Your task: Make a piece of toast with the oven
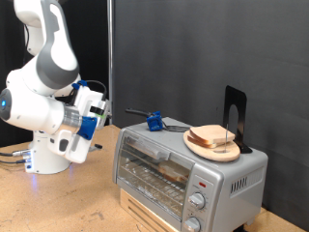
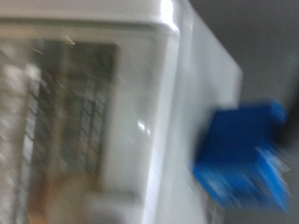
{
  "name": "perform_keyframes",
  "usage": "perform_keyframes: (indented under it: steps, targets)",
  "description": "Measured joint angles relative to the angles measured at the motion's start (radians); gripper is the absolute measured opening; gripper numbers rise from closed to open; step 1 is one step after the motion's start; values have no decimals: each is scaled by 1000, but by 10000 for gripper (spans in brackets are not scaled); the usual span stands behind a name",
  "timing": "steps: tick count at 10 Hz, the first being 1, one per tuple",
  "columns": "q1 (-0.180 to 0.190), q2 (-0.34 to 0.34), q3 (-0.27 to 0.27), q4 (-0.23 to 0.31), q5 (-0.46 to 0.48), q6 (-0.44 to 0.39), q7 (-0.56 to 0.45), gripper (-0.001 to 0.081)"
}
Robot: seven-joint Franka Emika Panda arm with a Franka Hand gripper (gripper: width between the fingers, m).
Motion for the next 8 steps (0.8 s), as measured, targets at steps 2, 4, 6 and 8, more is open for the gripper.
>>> perform_keyframes:
  steps: [2,4,6,8]
  targets:
    - [-14,61,-33,81,112,-64,21,809]
    - [-13,142,-33,174,173,-94,60,809]
    - [-11,213,-18,263,224,-64,94,809]
    - [-8,239,-10,289,237,-53,102,809]
